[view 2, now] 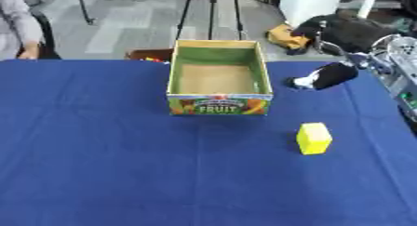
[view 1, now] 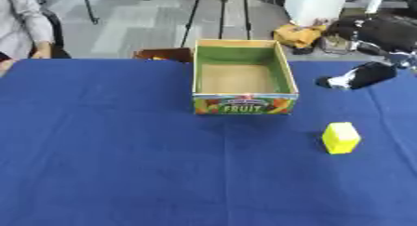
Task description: Pick up objects on the table and place them in the box.
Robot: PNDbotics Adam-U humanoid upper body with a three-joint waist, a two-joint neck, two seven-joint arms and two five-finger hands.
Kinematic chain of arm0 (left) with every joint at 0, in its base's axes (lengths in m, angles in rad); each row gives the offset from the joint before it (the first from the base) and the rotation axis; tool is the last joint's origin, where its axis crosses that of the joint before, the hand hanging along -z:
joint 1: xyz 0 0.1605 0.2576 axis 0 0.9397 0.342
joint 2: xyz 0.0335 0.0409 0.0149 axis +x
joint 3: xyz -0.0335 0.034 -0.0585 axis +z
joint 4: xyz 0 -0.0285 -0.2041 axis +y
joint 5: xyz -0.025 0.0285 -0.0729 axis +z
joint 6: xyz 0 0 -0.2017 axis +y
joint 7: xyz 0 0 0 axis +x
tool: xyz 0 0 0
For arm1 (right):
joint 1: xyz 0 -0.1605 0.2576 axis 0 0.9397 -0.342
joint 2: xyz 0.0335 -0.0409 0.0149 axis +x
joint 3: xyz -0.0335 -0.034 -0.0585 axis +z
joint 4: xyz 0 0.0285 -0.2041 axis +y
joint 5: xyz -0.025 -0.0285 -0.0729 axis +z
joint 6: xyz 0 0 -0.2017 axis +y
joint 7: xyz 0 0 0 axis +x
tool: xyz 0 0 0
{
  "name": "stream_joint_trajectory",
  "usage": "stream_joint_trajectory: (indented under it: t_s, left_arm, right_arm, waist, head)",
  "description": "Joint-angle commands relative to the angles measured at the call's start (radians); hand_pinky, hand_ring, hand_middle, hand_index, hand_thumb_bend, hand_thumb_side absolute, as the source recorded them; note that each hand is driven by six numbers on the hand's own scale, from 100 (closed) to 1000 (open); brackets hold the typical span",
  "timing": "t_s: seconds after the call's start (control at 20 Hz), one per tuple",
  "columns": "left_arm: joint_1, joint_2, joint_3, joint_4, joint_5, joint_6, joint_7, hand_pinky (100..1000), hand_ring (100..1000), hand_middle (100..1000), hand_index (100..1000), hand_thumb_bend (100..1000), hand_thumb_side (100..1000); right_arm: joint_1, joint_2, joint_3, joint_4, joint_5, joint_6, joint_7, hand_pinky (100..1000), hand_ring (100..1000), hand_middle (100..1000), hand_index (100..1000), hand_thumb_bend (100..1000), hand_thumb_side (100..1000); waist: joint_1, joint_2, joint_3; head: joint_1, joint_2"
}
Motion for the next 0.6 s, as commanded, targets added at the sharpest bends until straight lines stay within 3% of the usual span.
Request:
stream_joint_trajectory:
  t_s: [0.05,0.2,0.45,0.6]
  left_arm:
    - [-0.008,0.019,-0.001,-0.018,-0.001,0.003,-0.003,617,700,842,1000,276,1000]
    - [-0.008,0.019,-0.001,-0.018,-0.002,0.003,-0.003,618,700,843,1000,276,1000]
    - [-0.008,0.018,-0.002,-0.018,-0.002,0.003,-0.005,618,700,843,1000,276,1000]
    - [-0.009,0.017,-0.002,-0.018,-0.002,0.004,-0.006,617,700,843,1000,275,1000]
  right_arm:
    - [-0.001,-0.053,-0.023,0.004,-0.029,-0.021,0.049,941,978,904,1000,596,662]
    - [0.013,-0.059,-0.022,0.015,-0.06,-0.025,0.097,966,992,929,1000,505,560]
    - [0.022,-0.058,-0.011,0.033,-0.121,-0.014,0.174,990,988,932,1000,311,481]
    - [0.029,-0.055,-0.006,0.036,-0.165,0.0,0.221,1000,990,940,1000,287,451]
  waist:
    - [-0.001,-0.014,-0.002]
    - [-0.002,-0.012,-0.002]
    - [-0.002,-0.011,-0.002]
    - [-0.002,-0.008,-0.003]
  head:
    - [0.002,-0.006]
    - [0.001,-0.007]
    - [0.001,-0.009]
    - [0.001,-0.01]
